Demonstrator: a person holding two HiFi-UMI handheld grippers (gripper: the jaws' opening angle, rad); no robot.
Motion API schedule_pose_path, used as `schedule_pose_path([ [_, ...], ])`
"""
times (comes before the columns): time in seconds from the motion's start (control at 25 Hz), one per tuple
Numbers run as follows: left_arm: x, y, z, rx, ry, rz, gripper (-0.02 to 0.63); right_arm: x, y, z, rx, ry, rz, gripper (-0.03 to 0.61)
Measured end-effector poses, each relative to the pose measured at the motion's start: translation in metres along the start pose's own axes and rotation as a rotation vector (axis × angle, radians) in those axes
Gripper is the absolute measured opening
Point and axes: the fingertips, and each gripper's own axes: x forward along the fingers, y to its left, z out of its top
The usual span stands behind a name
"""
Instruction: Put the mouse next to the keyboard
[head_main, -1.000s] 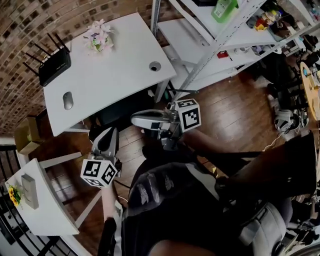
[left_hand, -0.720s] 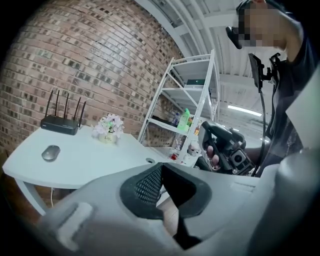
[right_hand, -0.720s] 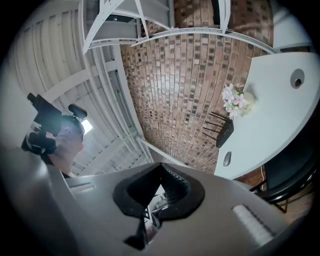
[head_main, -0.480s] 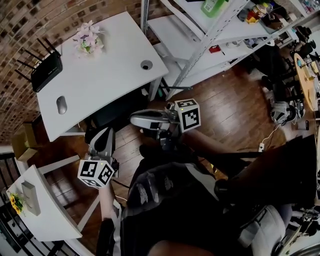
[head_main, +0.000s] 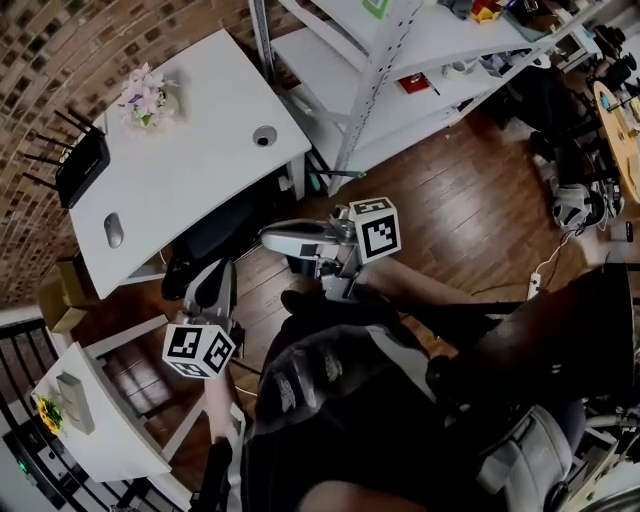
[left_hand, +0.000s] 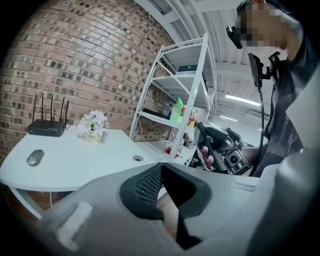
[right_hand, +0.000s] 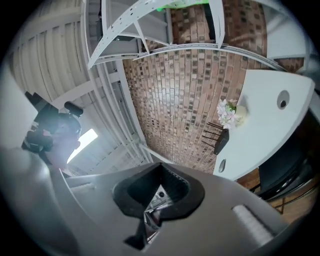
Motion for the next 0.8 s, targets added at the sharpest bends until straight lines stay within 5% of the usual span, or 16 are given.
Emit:
schedule_pose_path([
  [0.4, 0.043, -0.064, 0.001, 0.045, 0.044, -0.023, 0.003, -0.069, 0.004, 0.021, 0.001, -0.025, -0.008, 0.005],
  [0.8, 0.048, -0.101, -0.011, 0.057, 0.070, 0.054, 0.003, -0.105, 0.010, 0.009, 0.041, 0.033, 0.011, 0.005],
])
